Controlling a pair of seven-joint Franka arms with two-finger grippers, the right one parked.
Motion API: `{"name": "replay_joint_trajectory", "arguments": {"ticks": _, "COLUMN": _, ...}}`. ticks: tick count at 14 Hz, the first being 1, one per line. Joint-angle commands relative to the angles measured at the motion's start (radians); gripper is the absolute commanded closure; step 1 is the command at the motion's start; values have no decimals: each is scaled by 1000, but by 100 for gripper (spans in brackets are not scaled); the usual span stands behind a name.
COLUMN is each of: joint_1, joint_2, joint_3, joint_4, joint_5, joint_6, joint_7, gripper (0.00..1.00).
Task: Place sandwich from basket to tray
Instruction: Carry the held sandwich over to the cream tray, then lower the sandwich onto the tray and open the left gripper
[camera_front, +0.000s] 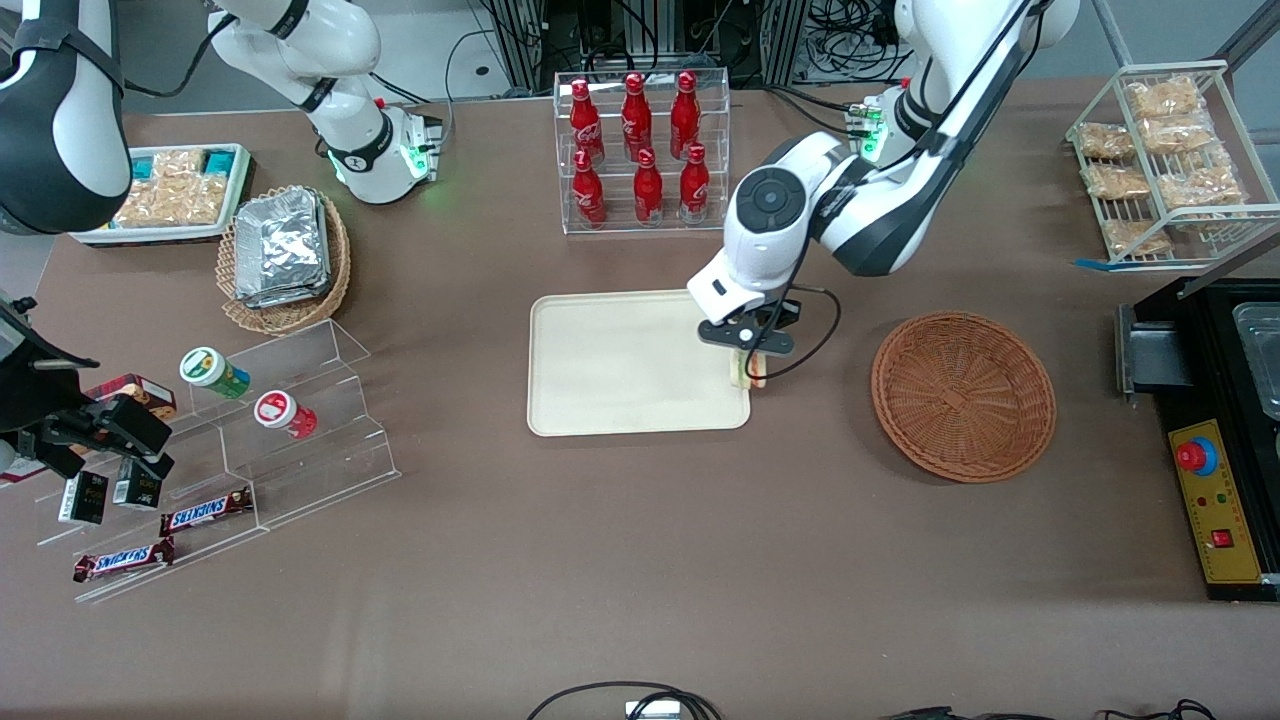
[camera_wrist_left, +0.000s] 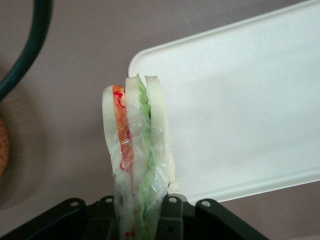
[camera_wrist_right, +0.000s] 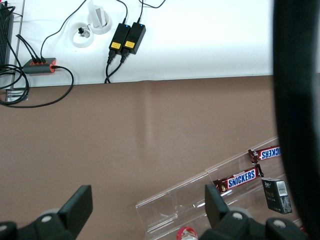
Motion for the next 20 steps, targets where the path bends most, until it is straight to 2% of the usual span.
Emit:
{"name": "replay_joint_trajectory", "arguments": {"ticks": 1, "joint_1": -42, "joint_2": 51, "joint_3": 3, "joint_4": 42, "joint_5": 64, "joint_6": -5, "joint_7": -63, "gripper": 100}}
{"name": "replay_joint_trajectory", "arguments": {"ticks": 3, "joint_1": -72, "joint_2": 108, "joint_3": 3, "joint_4": 68, "joint_5": 146, "joint_6": -4, "joint_7": -148, "gripper": 100}}
{"name": "replay_joint_trajectory", "arguments": {"ticks": 5, "joint_1": -94, "joint_2": 170, "joint_3": 3, "joint_4": 102, "joint_5": 195, "joint_6": 9, "joint_7": -201, "gripper": 100}}
{"name": "replay_joint_trajectory", "arguments": {"ticks": 12, "joint_1": -140, "joint_2": 248, "joint_3": 6, "joint_4": 113, "joint_5": 212, "joint_6": 105, "joint_7": -237, "gripper": 97}}
{"name": "replay_joint_trajectory", "arguments": {"ticks": 17, "joint_1": -151, "joint_2": 292, "joint_3": 6, "joint_4": 112, "joint_5": 278, "joint_6": 105, "joint_7": -261, "gripper": 87}}
{"name": "replay_joint_trajectory", "arguments": {"ticks": 20, "joint_1": -159, "joint_2": 305, "joint_3": 6, "joint_4": 113, "joint_5": 301, "joint_6": 105, "joint_7": -306, "gripper": 72}}
